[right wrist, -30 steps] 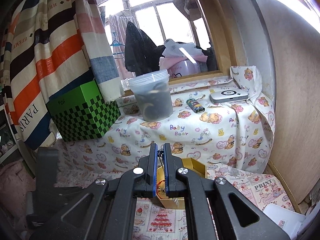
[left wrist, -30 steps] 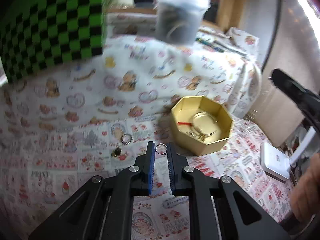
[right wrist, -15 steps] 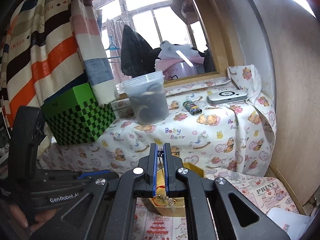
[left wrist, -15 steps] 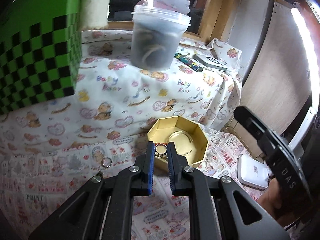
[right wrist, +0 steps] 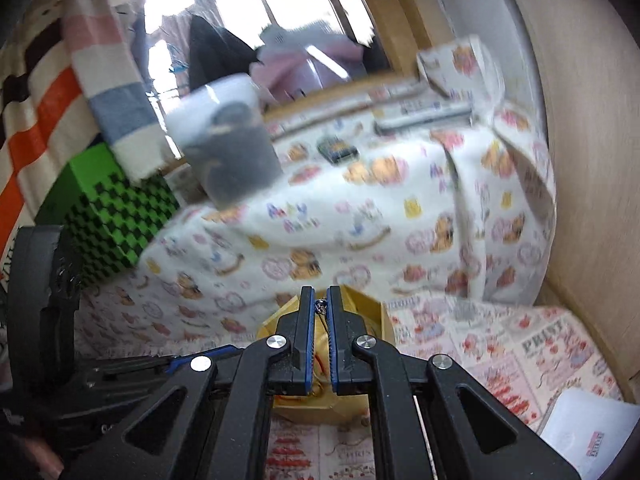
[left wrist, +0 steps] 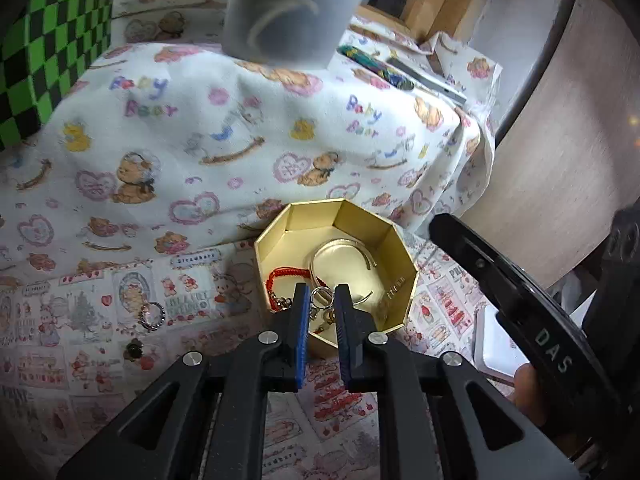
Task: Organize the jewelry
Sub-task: 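Lower the silver ring into the yellow box and open the left tool, then move the open right tool toward the silver hoop earring on the cloth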
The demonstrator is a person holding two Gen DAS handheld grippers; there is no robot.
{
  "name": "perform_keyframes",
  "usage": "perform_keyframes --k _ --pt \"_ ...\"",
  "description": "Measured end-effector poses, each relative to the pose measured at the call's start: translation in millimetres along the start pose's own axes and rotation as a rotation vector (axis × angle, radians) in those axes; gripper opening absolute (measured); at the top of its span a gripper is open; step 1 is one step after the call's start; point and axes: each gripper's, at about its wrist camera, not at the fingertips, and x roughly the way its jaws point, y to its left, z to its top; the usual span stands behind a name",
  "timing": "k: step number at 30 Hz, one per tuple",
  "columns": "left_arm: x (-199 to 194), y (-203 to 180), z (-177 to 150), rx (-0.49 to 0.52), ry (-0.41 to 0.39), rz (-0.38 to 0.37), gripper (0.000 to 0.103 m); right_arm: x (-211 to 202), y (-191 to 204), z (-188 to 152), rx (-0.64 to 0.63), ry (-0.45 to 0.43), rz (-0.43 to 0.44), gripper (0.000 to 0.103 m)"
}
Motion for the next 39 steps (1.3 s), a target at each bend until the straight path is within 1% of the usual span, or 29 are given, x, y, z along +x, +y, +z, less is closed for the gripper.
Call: perform_keyframes --k 4,9,12,13,14,15,16,19,22,25,28,30,31,32,33,34,35,36,37,38,39 --pt "7 -7 -3 0.027 0.009 0.030 0.012 10 -10 0 0.036 0.061 0.008 0.006" --pt "8 -9 -6 0.041 0.000 0.052 0.012 10 -17 1 0.064 0.083 0.027 0.006" --pt "7 -9 -8 0.058 -0.005 0.067 0.017 9 -19 0 0.090 0.091 0.069 0.008" --pt "6 -9 -9 0.065 -0.012 0.071 0.020 9 -18 0 0.093 0.092 0.080 0.011" --pt "4 -8 -11 0.071 -0.020 0.077 0.023 8 -17 0 0.088 0.089 0.080 0.018" --pt "3 -7 -11 0.073 -0.027 0.088 0.024 7 -15 0 0.078 0.079 0.070 0.022" --pt "1 -4 -12 0.068 -0.034 0.099 0.025 6 -14 0 0.071 0.069 0.060 0.029" --pt "-10 5 -14 0.048 -0.056 0.102 0.026 1 -12 1 0.062 0.050 0.054 0.030" --pt "-26 12 -17 0.059 -0.089 0.145 0.029 -2 -11 3 0.062 0.042 0.061 0.030" --pt "-47 15 -22 0.077 -0.129 0.190 0.030 -6 -4 3 0.033 0.034 0.062 0.030" --pt "-71 20 -26 0.072 -0.188 0.235 0.036 -9 6 -1 -0.006 0.026 0.058 0.032" --pt "-88 24 -30 0.070 -0.234 0.278 0.041 -11 12 -4 -0.027 0.023 0.061 0.033" --pt "-94 25 -31 0.073 -0.258 0.321 0.051 -13 17 -5 -0.045 0.022 0.061 0.034" --pt "-102 25 -33 0.078 -0.296 0.396 0.063 -14 20 -6 -0.057 0.022 0.060 0.034" --pt "-110 25 -36 0.080 -0.347 0.461 0.066 -15 24 -7 -0.075 0.022 0.057 0.035" --pt "-118 27 -39 0.081 -0.386 0.494 0.067 -17 27 -8 -0.087 0.020 0.057 0.039" --pt "-123 29 -41 0.077 -0.400 0.503 0.067 -18 31 -10 -0.104 0.017 0.061 0.045" --pt "-129 32 -42 0.067 -0.410 0.503 0.067 -20 35 -11 -0.120 0.011 0.065 0.047" --pt "-134 35 -43 0.059 -0.420 0.500 0.070 -22 38 -12 -0.134 0.004 0.066 0.048" --pt "-139 38 -45 0.051 -0.434 0.499 0.076 -24 41 -13 -0.151 -0.002 0.064 0.048" --pt "-143 41 -47 0.046 -0.445 0.503 0.080 -25 44 -14 -0.165 -0.008 0.061 0.048"
